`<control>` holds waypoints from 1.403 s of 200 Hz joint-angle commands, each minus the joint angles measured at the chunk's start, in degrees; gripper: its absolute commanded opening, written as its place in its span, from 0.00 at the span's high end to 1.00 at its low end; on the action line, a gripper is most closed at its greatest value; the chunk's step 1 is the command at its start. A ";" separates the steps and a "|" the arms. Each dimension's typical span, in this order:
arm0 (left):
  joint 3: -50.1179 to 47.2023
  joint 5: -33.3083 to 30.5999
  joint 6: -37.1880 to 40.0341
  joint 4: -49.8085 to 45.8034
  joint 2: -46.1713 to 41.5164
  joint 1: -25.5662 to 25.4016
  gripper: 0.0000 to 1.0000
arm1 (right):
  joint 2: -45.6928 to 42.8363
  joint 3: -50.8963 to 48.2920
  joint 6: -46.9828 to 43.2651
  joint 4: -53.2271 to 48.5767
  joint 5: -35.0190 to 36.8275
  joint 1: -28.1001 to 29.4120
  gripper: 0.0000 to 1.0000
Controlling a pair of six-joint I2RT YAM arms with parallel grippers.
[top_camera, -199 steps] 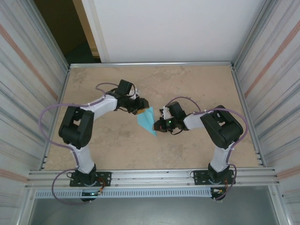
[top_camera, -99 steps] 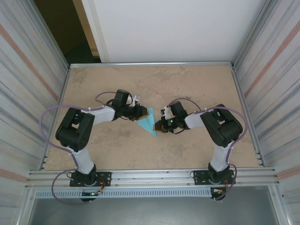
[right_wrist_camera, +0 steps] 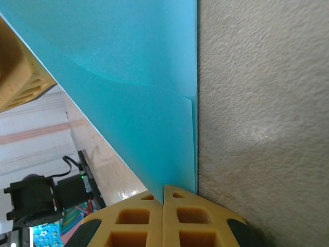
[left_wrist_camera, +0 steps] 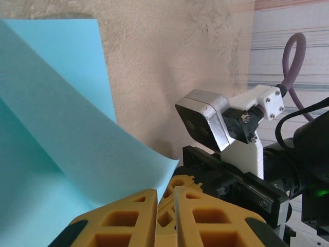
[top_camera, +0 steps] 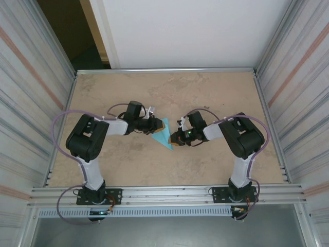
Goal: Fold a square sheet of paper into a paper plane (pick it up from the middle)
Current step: Fourth fold the wing at the center of the table.
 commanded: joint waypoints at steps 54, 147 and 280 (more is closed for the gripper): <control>1.40 1.48 0.26 1.46 4.04 -1.14 0.83 | 2.65 0.66 2.16 -1.05 -0.59 -0.22 0.95; 2.13 -3.08 0.88 -4.14 3.96 -1.10 0.86 | 1.32 0.31 1.29 -3.66 -0.07 -0.32 0.83; 3.35 -3.30 0.84 -5.96 4.23 -1.09 0.86 | -6.60 -1.17 -0.91 -8.01 1.75 -0.14 0.77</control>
